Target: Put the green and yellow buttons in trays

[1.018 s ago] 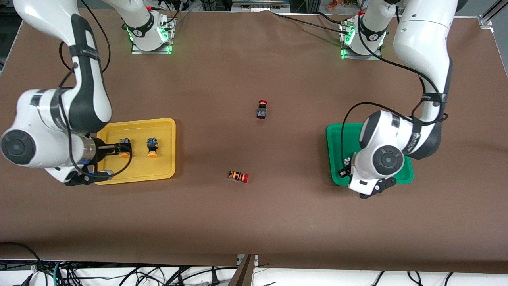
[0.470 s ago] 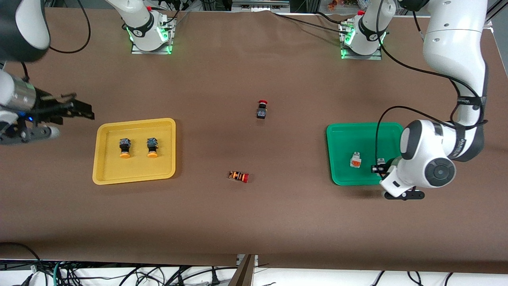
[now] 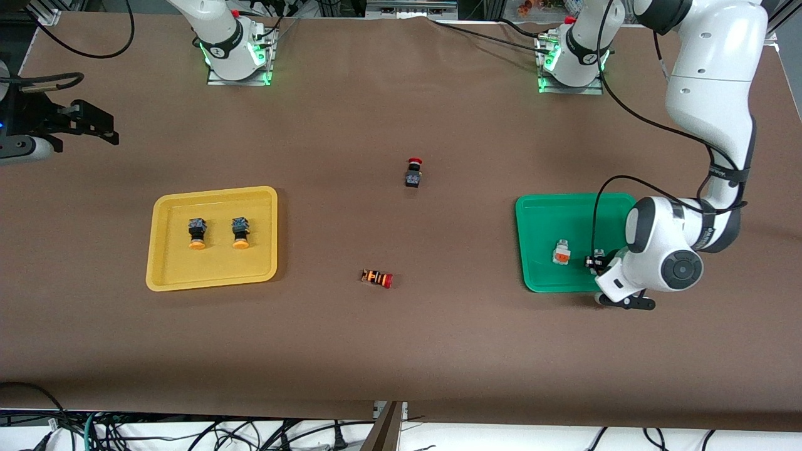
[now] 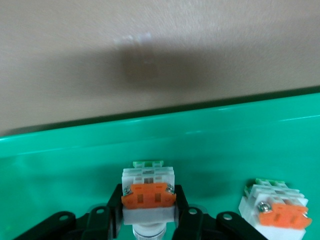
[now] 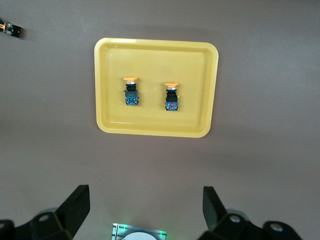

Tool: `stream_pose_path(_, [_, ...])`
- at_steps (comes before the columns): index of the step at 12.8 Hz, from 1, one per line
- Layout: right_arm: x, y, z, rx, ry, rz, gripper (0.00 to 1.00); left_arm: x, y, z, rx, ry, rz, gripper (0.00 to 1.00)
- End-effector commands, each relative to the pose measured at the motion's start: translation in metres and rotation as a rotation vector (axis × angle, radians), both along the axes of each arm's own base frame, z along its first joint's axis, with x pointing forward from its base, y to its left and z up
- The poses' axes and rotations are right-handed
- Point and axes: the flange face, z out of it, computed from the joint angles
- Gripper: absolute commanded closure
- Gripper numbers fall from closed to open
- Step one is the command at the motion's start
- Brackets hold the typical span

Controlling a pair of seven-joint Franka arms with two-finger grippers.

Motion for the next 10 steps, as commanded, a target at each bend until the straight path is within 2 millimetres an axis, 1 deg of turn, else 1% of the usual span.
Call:
stream_pose_path(1, [-0.006,0.006,-0.001,-0.036,0.016,0.018,0.0,-0.006,-0.001,0.002,-0.002,-0.018,-0.027,0.12])
stream_pose_path(2, [-0.006,0.007,0.0,-0.035,0.015,0.018,0.0,-0.004,-0.001,0.007,0.001,-0.02,-0.027,0.0])
stream_pose_path(3, [-0.004,0.007,-0.002,-0.033,0.018,0.018,0.0,-0.004,-0.001,0.011,0.002,-0.024,-0.025,0.0])
stream_pose_path(4, [-0.002,0.005,-0.001,-0.037,0.013,0.02,0.0,-0.002,-0.002,0.02,0.003,-0.037,-0.024,0.0])
stream_pose_path(5, [0.002,0.002,-0.002,-0.036,0.015,0.023,0.0,0.0,-0.001,0.035,0.006,-0.045,-0.02,0.0])
stream_pose_path(8, [0.003,0.001,-0.001,-0.037,0.011,0.023,0.0,0.003,-0.001,0.104,0.012,-0.093,-0.026,0.0])
stream_pose_path(9, [0.003,0.002,-0.001,-0.037,0.011,0.023,0.0,0.001,-0.002,0.134,0.015,-0.109,-0.028,0.0])
stream_pose_path(10, [0.005,0.002,-0.004,-0.037,0.017,0.023,0.0,-0.002,-0.003,0.169,0.015,-0.133,-0.04,0.0])
